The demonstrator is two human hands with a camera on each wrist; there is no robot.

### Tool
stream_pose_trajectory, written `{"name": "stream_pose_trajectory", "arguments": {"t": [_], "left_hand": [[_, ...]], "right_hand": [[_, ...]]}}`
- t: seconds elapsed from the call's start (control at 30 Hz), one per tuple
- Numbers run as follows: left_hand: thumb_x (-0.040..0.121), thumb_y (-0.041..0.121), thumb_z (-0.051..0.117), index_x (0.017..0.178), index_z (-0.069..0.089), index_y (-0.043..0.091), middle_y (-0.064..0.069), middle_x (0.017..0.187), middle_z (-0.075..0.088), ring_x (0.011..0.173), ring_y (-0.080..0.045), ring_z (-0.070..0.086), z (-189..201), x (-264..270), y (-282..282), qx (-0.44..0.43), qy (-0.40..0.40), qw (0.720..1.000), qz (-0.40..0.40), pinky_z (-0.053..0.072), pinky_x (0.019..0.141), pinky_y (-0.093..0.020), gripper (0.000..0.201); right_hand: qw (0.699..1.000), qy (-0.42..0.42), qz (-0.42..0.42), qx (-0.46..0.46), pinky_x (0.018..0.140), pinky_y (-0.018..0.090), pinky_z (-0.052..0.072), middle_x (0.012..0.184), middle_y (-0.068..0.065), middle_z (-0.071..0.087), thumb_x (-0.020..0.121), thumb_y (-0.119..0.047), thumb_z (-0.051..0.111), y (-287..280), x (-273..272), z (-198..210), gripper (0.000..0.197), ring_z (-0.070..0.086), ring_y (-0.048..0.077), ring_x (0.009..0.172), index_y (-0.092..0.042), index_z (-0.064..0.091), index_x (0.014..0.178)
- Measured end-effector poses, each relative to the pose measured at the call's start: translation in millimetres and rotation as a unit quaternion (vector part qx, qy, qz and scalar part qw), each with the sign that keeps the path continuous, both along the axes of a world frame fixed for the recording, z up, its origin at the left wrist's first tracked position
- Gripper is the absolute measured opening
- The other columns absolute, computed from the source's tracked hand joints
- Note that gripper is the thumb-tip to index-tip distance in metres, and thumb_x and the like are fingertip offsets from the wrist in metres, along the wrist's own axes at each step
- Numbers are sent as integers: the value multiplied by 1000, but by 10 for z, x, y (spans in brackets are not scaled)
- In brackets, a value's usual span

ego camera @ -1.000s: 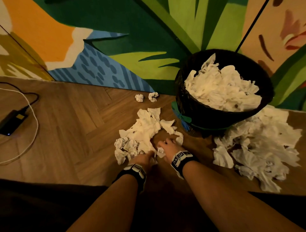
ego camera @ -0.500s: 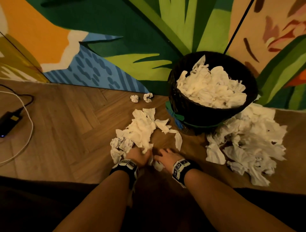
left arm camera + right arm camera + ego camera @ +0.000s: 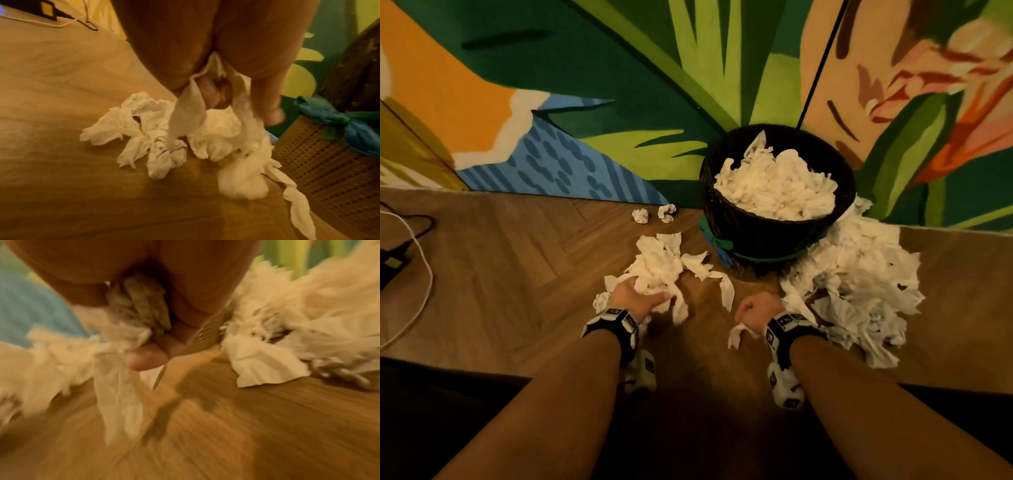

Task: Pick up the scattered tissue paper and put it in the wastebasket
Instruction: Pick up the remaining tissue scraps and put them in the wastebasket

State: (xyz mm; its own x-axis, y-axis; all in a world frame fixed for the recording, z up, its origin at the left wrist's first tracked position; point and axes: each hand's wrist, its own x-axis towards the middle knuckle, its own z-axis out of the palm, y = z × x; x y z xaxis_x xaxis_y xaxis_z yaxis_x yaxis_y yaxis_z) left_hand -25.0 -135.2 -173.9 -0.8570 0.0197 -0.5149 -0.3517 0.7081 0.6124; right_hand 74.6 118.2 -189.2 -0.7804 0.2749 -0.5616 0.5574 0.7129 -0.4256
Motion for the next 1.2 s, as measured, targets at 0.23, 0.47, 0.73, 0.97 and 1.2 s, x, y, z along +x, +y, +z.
{"name": "stream_pose_trajectory", "arguments": {"t": [0.23,0.47,0.73,0.97,1.2], "left_hand": [[96,8,52,123,57,13,-10,120,65,99,-28,66,389,-76,294,144,75,984,73,55,79,-34,27],[91,17,44,72,51,18,-12,74,54,61,-25,50,906,-354,642,279,140,932,183,41,57,-35,20],[98,25,38,76,40,20,-5,81,40,79,-18,38,1660,-574,1272,425,146,880,157,35,76,-37,22],[92,11,63,108,56,19,-12,96,67,74,-15,59,1709,-500,1644,313,311,885,-150,51,68,-29,19],[87,32,66,76,69,18,-3,78,68,73,-19,62,1460,-573,1608,20,371,878,-302,54,70,-35,18]], "right_hand": [[965,76,-247,-35,62,29,59,84,-2,67,77,-4,70,475,151,228,21,68,15,66,-21,69,65],[828,181,-511,-145,62,33,55,76,15,73,84,-12,61,1094,123,652,13,66,28,64,-7,73,81],[634,404,-589,-296,56,28,38,81,8,54,77,-28,51,1275,-203,1644,11,50,23,64,-20,53,70],[915,358,-180,-40,76,33,40,109,4,51,95,-15,45,897,-279,1802,27,52,22,81,-29,35,116],[921,350,-129,107,94,42,47,101,-6,63,91,-45,61,901,-232,1586,20,59,23,102,-26,60,94]]}}
